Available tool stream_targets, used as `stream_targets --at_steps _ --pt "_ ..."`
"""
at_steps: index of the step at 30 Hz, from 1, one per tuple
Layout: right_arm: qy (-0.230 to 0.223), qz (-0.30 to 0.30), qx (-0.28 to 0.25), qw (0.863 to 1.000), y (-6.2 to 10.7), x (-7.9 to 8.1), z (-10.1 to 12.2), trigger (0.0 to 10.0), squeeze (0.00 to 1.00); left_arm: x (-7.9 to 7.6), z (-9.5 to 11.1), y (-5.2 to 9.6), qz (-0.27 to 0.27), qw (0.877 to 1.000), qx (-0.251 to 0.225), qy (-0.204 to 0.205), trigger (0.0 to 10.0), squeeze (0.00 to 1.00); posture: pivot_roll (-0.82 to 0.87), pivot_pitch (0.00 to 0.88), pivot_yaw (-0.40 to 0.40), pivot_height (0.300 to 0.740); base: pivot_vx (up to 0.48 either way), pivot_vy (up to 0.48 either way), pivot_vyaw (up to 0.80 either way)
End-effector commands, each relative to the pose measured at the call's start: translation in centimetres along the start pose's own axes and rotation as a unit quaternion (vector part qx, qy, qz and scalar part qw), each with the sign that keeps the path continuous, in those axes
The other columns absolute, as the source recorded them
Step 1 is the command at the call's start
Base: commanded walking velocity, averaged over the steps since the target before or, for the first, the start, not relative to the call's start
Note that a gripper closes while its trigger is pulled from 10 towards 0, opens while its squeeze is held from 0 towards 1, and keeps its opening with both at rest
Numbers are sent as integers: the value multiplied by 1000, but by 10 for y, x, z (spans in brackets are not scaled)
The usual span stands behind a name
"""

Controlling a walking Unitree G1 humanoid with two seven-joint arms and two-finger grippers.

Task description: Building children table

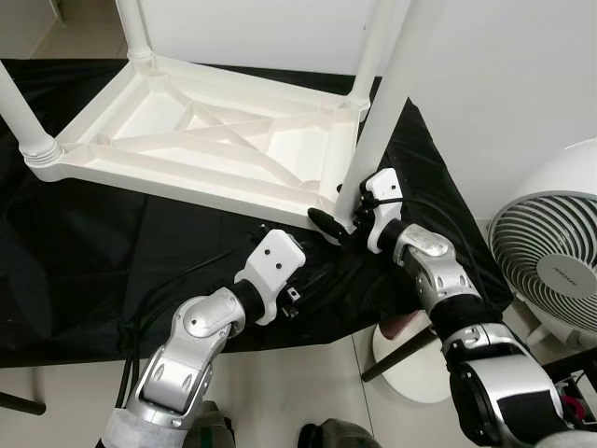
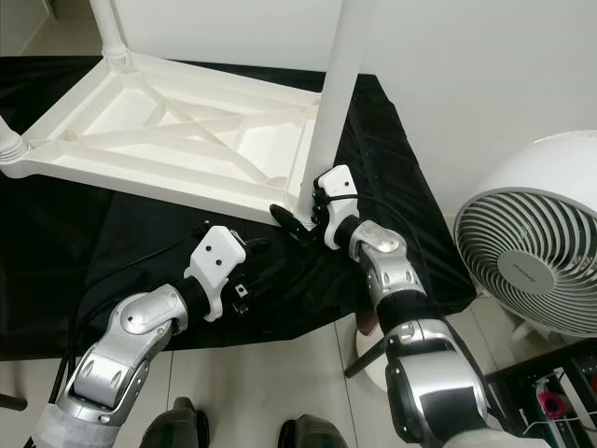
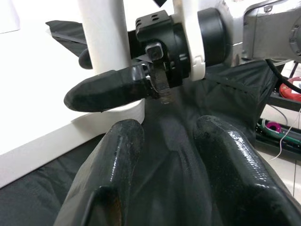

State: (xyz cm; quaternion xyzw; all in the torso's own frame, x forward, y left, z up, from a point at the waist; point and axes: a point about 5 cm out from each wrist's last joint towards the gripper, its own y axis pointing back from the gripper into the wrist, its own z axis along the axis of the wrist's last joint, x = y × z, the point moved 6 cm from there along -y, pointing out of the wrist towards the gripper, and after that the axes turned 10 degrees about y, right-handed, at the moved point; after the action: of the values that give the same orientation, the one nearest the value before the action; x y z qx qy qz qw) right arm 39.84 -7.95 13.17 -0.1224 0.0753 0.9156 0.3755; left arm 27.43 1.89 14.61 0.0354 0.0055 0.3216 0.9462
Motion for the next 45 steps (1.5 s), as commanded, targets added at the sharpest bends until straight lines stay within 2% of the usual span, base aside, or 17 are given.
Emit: stream_targets --at_steps 1,2,19,20,21,22,25,28,30,31,33,34,39,40,45 --pt "1 18 6 1000 -6 8 -2 2431 0 4 1 -1 22 1000 -2 2 10000 0 90 23 -84 740 0 0 0" --pt "-1 19 6 1000 -7 8 -3 0 0 5 1 0 25 1000 -2 2 10000 0 96 21 -88 740 0 0 0" --pt "-19 15 -2 1000 2 3 -11 0 0 5 -1 2 27 1000 0 0 10000 0 93 8 -83 740 0 0 0" --pt "-15 0 -1 1000 5 -1 -13 3098 0 4 -1 2 25 1000 0 0 10000 0 90 8 -81 740 0 0 0" --pt "-15 0 -1 1000 5 -1 -13 3098 0 4 -1 2 25 1000 0 0 10000 0 90 8 -81 740 0 0 0" --pt "-11 -30 1 999 9 -9 -14 10000 0 4 -1 2 22 1000 1 0 10000 0 85 9 -78 740 0 0 0" --pt "-7 -120 3 993 19 -30 -16 10000 0 2 -2 1 17 1000 3 1 10000 0 79 10 -73 740 0 0 0" --pt "-18 -151 -3 988 22 -33 -15 10000 0 1 -2 1 15 1000 3 1 10000 0 78 10 -71 740 0 0 0" --pt "-33 -200 -20 979 25 -30 -10 10000 0 0 -3 1 12 1000 4 2 10000 0 73 12 -67 740 0 0 0" --pt "-33 -200 -20 979 25 -30 -10 10000 0 0 -3 1 12 1000 4 2 10000 0 73 12 -67 740 0 0 0" --pt "-43 -272 -15 961 30 -31 -8 10000 0 0 -3 1 10 1000 5 2 10000 0 72 11 -68 740 0 0 0" --pt "-43 -272 -15 961 30 -31 -8 10000 0 0 -3 1 10 1000 5 2 10000 0 72 11 -68 740 0 0 0" --pt "-47 -382 25 923 40 -33 -14 10000 0 -1 -4 1 8 1000 6 2 10000 0 73 10 -70 740 0 0 0" --pt "-48 -394 29 918 41 -33 -14 10000 0 -2 -4 1 8 1000 6 3 10000 0 73 10 -70 740 0 0 0" --pt "-57 -393 27 917 36 -29 -12 10000 0 -2 -4 1 8 1000 5 3 10000 0 76 8 -71 740 0 0 0"
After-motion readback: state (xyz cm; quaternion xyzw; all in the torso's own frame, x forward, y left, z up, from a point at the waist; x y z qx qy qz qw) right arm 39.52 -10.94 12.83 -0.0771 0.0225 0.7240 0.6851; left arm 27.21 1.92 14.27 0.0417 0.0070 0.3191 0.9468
